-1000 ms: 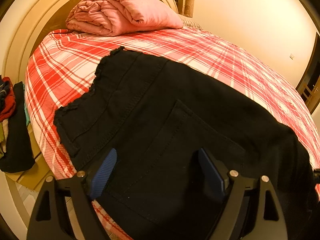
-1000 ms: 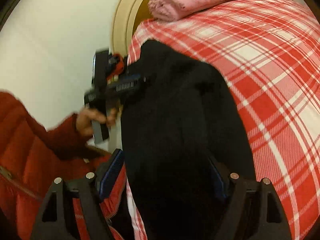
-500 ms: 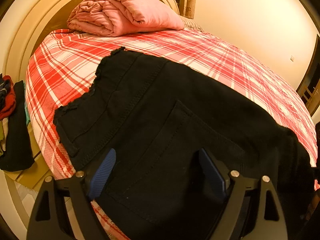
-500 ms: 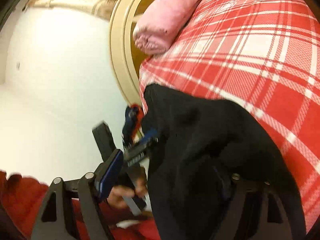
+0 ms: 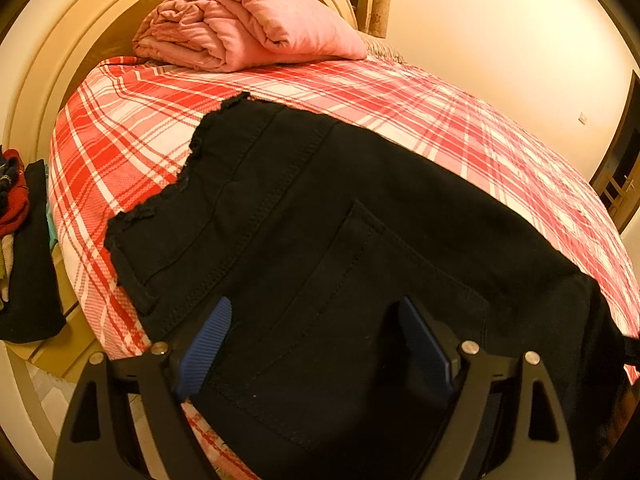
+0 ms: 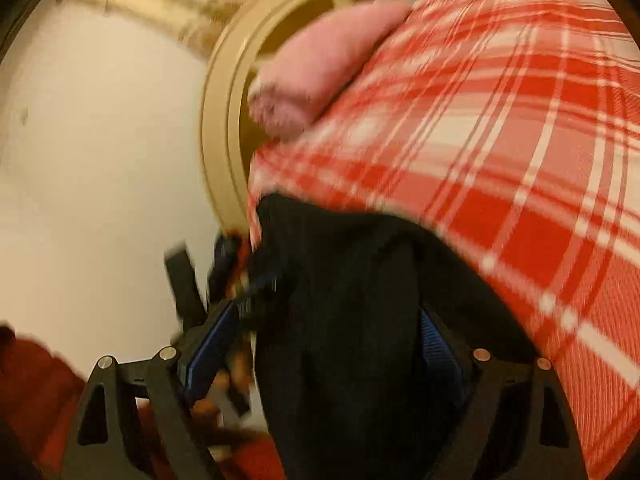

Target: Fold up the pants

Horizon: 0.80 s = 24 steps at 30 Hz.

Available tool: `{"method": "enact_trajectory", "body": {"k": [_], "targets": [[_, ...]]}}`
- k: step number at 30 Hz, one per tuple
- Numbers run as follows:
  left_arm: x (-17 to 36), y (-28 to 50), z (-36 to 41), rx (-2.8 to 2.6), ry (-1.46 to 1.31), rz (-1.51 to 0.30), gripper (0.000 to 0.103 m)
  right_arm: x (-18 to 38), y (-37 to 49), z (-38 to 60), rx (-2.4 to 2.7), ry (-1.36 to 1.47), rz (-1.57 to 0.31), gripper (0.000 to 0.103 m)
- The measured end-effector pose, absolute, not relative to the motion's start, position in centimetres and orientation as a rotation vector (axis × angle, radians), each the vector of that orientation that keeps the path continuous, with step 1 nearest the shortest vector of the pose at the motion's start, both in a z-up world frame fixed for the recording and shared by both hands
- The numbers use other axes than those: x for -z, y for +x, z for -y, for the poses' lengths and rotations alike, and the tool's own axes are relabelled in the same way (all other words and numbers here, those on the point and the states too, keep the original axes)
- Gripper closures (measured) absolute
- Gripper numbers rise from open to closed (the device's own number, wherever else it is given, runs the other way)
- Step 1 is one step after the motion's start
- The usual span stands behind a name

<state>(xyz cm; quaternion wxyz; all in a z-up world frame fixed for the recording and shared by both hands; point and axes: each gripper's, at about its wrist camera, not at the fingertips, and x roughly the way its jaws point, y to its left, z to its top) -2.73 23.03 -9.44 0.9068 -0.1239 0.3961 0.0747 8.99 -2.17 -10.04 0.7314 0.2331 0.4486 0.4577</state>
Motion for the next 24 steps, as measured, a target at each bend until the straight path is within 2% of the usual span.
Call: {"method": "enact_trajectory", "body": {"k": [5, 8, 12, 15, 17, 20, 24], "targets": [[9.4, -2.8, -22.8, -0.160, -0.254, -0.812, 0.014, 10.2, 9.1, 0.9, -1.151, 0.485, -1.056, 0.014], [9.4, -2.8, -22.7, -0.163, -0.253, -0.811, 0.014, 10.5, 11.5, -0.8, -1.165, 0.632, -1.014, 0.014], [9.5, -2.7, -22.7, -0.158, -0.252, -0.814, 0.014, 10.5, 12.8, -1.3, -1.065, 0.667, -0.943, 0.013], [9.5, -2.7, -22.7, -0.156, -0.240, -0.812, 0.012, 10.2, 13.4, 1.6, -1.001, 0.702, -0.879, 0.024], [9.5, -2.7, -22.7, -0.157, -0.237, -0.810, 0.012, 10.2, 13.7, 2.6, -0.963, 0.690, -0.871, 0.038], [9.5, -2.6, -22.7, -0.158, -0.232, -0.808, 0.012, 9.9, 13.7, 2.8, -0.926, 0.595, -0.873, 0.053], [9.5, -2.5, -23.1, -0.141, -0.226, -0.813, 0.011, 9.5, 13.0, 4.7, -0.803, 0.482, -0.870, 0.051]]}}
